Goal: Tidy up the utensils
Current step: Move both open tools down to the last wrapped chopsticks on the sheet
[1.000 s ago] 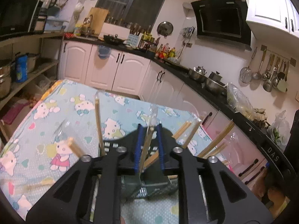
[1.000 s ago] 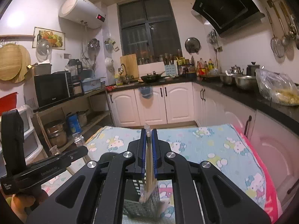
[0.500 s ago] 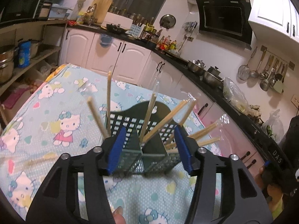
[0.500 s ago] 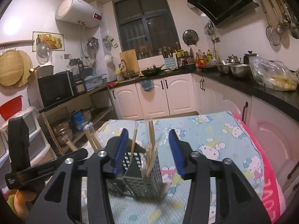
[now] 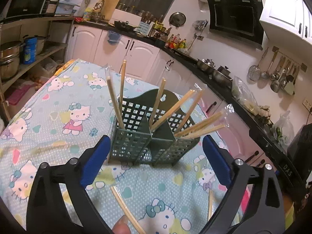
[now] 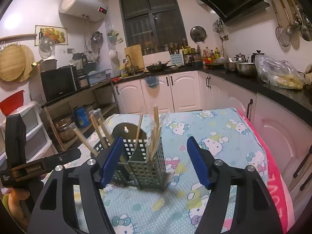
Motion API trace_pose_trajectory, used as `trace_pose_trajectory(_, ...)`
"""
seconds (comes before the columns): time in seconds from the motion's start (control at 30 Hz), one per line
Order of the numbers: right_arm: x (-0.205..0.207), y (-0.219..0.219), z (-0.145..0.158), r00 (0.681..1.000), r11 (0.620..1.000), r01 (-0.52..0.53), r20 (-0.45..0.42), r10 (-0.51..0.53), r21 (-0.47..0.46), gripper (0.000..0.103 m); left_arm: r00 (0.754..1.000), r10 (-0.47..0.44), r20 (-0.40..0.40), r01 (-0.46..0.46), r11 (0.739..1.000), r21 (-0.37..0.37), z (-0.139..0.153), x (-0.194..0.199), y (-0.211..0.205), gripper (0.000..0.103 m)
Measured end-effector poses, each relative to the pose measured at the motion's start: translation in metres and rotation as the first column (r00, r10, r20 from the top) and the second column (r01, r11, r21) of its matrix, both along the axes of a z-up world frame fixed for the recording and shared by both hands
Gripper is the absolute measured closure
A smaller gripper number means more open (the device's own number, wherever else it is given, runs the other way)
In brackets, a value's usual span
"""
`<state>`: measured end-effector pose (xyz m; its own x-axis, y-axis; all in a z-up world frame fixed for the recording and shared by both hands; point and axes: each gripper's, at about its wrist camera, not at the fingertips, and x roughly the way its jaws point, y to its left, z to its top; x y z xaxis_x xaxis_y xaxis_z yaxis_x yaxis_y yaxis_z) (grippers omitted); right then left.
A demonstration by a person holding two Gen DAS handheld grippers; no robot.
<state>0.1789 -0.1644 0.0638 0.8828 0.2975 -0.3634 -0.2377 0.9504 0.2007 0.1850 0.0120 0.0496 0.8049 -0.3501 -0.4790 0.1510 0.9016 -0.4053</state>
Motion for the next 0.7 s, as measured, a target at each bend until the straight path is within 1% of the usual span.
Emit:
trace_pose_trajectory(0.13,-0.008,-0.002,-0.002,1.000,1.000,-0.001,-0.010,0.001,0.006,0.034,1.000,-0.003,-0.005,0.003,1.000,0.006,-0.003,-0.007,-0.001,0.013)
trace_pose_trajectory(0.5,-0.030,0.002,-0.012,0.999,0.999,-0.016,-0.037,0.014,-0.036,0.033,1.000,0.008,-0.027,-0.007,1.000,0.016,-0.014,-0.025,0.003,0.013)
trace_pose_trajectory(0.7,-0.041,0.001,-0.021,0.997,0.999,-0.028,-0.066,0.025,-0.042,0.031,0.999,0.013,-0.040,-0.012,1.000,0.026,-0.021,-0.033,0.005,0.012)
